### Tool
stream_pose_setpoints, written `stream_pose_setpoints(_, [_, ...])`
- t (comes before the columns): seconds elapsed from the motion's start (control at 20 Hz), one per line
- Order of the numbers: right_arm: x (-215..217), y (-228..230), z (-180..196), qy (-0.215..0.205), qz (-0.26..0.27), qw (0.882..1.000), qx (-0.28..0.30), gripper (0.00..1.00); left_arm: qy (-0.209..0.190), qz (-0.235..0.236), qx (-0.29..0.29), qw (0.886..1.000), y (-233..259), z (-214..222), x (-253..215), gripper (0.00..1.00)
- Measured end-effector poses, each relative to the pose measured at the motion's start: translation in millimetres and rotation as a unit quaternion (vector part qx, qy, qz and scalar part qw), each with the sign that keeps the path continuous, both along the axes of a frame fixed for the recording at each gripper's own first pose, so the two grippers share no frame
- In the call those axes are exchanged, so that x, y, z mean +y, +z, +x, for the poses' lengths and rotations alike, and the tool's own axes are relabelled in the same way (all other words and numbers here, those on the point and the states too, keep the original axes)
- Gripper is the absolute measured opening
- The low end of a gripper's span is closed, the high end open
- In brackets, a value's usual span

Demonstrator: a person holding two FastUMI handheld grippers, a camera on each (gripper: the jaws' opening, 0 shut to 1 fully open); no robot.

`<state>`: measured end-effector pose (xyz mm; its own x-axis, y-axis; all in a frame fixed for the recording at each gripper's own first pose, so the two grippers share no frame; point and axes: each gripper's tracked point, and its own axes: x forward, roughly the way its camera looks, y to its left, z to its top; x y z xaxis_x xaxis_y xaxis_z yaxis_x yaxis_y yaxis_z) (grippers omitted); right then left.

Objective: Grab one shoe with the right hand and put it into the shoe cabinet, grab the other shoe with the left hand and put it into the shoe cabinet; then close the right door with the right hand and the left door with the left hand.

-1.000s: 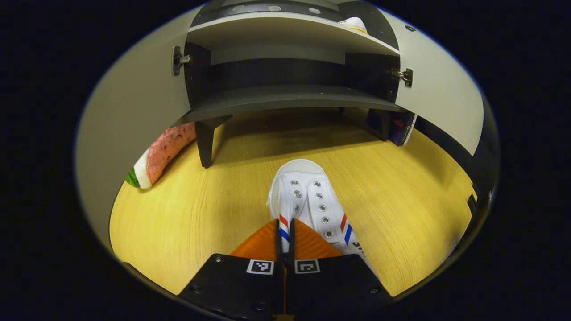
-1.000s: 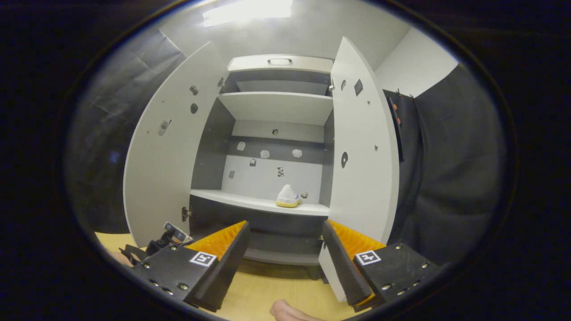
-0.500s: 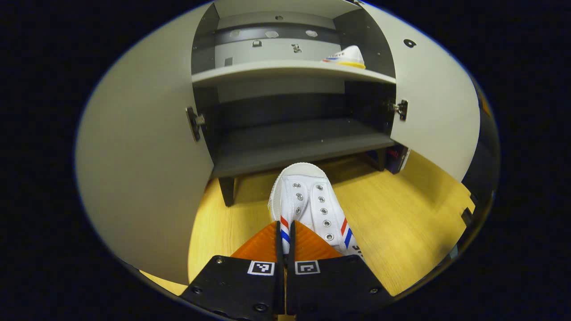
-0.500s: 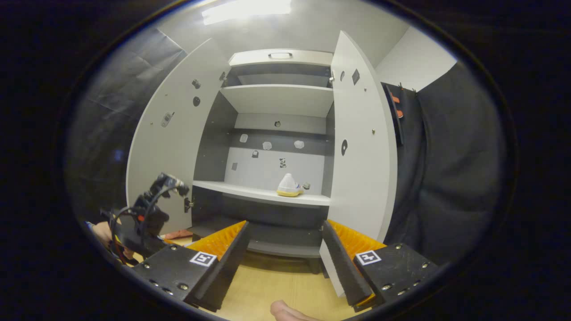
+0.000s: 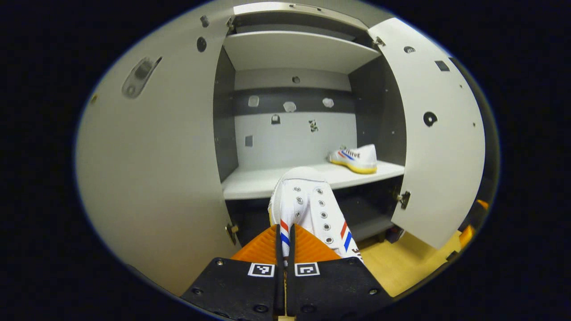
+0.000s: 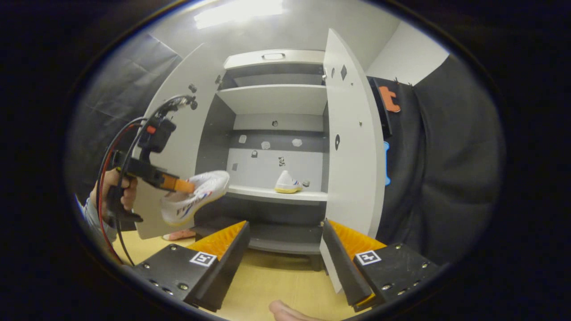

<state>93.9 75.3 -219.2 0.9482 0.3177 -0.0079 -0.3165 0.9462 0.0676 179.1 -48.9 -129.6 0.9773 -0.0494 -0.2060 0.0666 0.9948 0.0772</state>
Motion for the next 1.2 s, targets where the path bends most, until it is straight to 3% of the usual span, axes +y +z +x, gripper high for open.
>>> stream_pose_setpoints(0.25, [-4,2,-5,0.011,0.002,1.0,0.001,0.97,0.002,-0.014,-0.055,0.998,72,53,-19,0.02])
stream_pose_setpoints(0.55, [-9,1,-15,0.02,0.005,1.0,0.009,0.97,0.023,-0.056,-0.037,0.998,99,139,-40,0.02])
stream_pose_setpoints(0.8, [-24,3,-17,0.006,0.008,1.0,0.017,0.98,0.043,-0.045,-0.033,0.998,81,203,-43,0.02])
stream_pose_setpoints(1.2, [-43,1,-32,-0.012,0.011,1.0,0.022,0.97,0.084,-0.068,0.071,0.992,5,245,-24,0.05])
